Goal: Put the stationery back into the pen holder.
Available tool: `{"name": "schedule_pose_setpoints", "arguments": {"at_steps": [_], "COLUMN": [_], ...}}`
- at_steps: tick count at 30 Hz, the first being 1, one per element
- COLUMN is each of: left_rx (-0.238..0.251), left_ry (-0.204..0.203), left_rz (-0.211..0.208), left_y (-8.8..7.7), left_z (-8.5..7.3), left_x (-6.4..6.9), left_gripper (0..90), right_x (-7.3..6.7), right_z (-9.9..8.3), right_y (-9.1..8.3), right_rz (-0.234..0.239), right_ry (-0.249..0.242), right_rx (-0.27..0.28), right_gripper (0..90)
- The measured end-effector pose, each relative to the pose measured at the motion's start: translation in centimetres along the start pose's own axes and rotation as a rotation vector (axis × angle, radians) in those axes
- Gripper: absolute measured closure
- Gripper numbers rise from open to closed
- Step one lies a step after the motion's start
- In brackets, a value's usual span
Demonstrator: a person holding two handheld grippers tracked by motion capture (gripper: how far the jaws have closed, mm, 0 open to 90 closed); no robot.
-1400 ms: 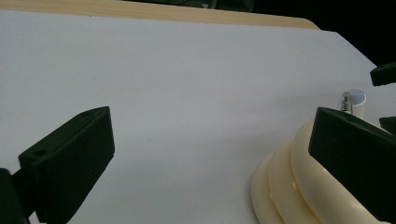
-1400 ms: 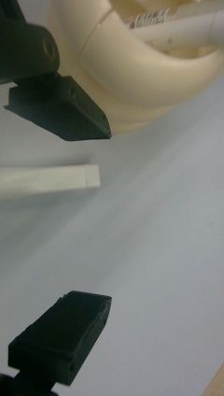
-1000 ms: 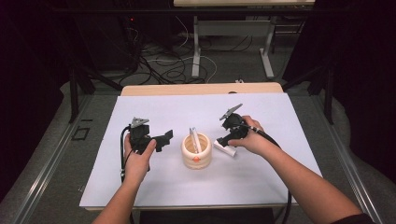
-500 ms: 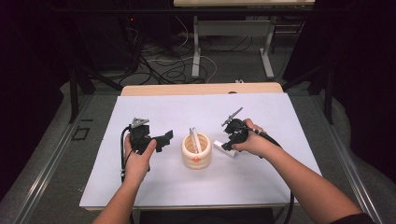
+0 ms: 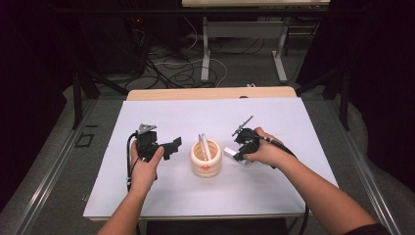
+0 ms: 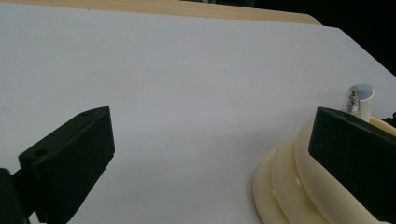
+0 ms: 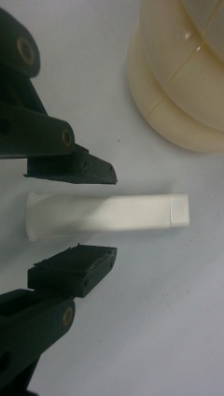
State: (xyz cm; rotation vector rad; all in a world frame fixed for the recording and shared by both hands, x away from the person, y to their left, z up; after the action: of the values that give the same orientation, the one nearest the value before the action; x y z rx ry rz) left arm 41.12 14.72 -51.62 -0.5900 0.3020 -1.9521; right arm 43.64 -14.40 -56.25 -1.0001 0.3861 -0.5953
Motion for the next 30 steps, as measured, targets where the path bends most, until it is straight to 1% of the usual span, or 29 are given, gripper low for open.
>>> {"name": "schedule_pose_setpoints", "arguments": {"at_steps": [1, 2, 3, 4, 5, 6, 7, 8, 9, 10, 11, 12, 13, 14, 16, 17, 18, 19, 20, 21, 22, 25, 27, 29, 30], "left_rx": [-0.001, -0.001, -0.002, -0.003, 0.001, 0.002, 0.002, 0.002, 0.0, 0.001, 0.001, 0.001, 0.0, -0.002, -0.001, -0.001, -0.001, -0.001, -0.001, -0.001, -0.002, -0.002, -0.002, -0.008, -0.008], "left_ry": [-0.001, 0.0, 0.001, 0.0, -0.001, -0.001, -0.001, -0.001, -0.001, 0.0, 0.0, 0.0, 0.001, 0.0, -0.001, -0.001, -0.001, 0.0, 0.0, 0.0, 0.0, -0.001, -0.003, 0.001, 0.002], "left_rz": [0.001, 0.0, 0.0, 0.0, 0.001, 0.001, 0.0, 0.001, 0.001, 0.002, 0.001, 0.002, 0.002, 0.004, 0.003, 0.003, 0.003, 0.003, 0.002, 0.003, 0.003, 0.003, 0.002, 0.001, 0.001], "left_y": [0.0, 0.0, 0.0, 0.0, 0.0, 0.0, 0.0, 0.0, 0.0, 0.1, 0.1, 0.1, 0.1, 0.1, 0.1, 0.0, 0.0, 0.0, 0.0, 0.0, 0.0, 0.1, 0.1, 0.1, 0.1], "left_z": [0.0, 0.0, 0.0, 0.0, 0.0, 0.0, 0.0, 0.0, 0.0, 0.0, 0.0, 0.0, -0.1, -0.1, -0.1, -0.1, -0.1, -0.1, -0.1, -0.1, -0.1, -0.1, -0.1, -0.1, -0.1], "left_x": [0.0, 0.0, 0.0, 0.0, 0.0, 0.0, 0.0, 0.0, 0.0, 0.0, -0.1, -0.1, -0.1, -0.1, -0.1, -0.1, -0.1, -0.1, -0.1, -0.1, -0.1, -0.1, 0.0, 0.0, 0.0], "left_gripper": [0.2, 0.2, 0.2, 0.2, 0.2, 0.2, 0.2, 0.2, 0.2, 0.2, 0.2, 0.2, 0.2, 0.2, 0.2, 0.2, 0.2, 0.2, 0.2, 0.2, 0.2, 0.2, 0.2, 0.2, 0.2], "right_x": [0.0, 0.0, 0.1, -0.1, 0.1, 0.1, 0.0, 0.1, 0.0, 0.0, 0.0, 0.0, -0.1, -0.2, -0.1, -0.1, -0.1, -0.1, -0.1, -0.1, -0.2, -0.1, -0.1, 0.0, 0.0], "right_z": [-0.1, -0.1, -0.1, -0.2, -0.2, -0.3, -0.3, -0.3, -0.3, -0.4, -0.4, -0.4, -0.4, -0.4, -0.5, -0.5, -0.5, -0.5, -0.6, -0.6, -0.6, -0.6, -0.6, -0.6, -0.6], "right_y": [0.0, 0.1, 0.2, 0.2, 0.3, 0.3, 0.4, 0.2, 0.5, 0.6, 0.7, 0.6, 0.8, 0.8, 0.9, 1.1, 1.1, 1.1, 1.1, 1.1, 1.3, 1.3, 1.4, 1.1, 1.1], "right_rz": [-0.004, -0.008, -0.014, -0.013, -0.011, -0.011, -0.012, -0.018, -0.015, -0.018, -0.021, -0.03, -0.011, -0.023, -0.012, -0.013, -0.016, -0.018, -0.013, -0.026, -0.014, -0.027, -0.009, -0.013, -0.016], "right_ry": [-0.002, 0.002, -0.007, 0.022, -0.007, -0.011, -0.004, -0.011, -0.009, -0.002, -0.005, -0.015, -0.011, 0.005, -0.013, -0.016, -0.017, -0.021, -0.022, -0.029, -0.013, -0.028, -0.02, -0.024, -0.021], "right_rx": [-0.014, -0.007, -0.012, -0.026, -0.021, -0.025, -0.027, -0.069, -0.037, -0.046, -0.04, -0.07, -0.048, -0.057, -0.075, -0.064, -0.076, -0.074, -0.091, -0.099, -0.083, -0.087, -0.079, -0.109, -0.11], "right_gripper": [57.7, 57.8, 57.8, 58.1, 58.9, 59.4, 59.4, 59.6, 60.0, 60.3, 60.5, 60.7, 61.2, 61.4, 61.7, 61.8, 62.5, 63.1, 63.5, 64.2, 64.3, 65.7, 66.6, 66.8, 66.8]}}
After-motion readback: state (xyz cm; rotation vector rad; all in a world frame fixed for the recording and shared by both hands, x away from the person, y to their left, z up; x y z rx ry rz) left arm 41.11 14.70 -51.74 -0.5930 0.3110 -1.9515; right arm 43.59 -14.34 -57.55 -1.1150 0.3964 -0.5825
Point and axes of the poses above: each handheld gripper's, and its own axes: y roughly forward along the jaws, z roughly out of its top, x roughly to its right, the point moved 5 cm from there along y, roughly forward along the jaws, and after that the axes turned 6 degrees about x, right-handed, at the moved point
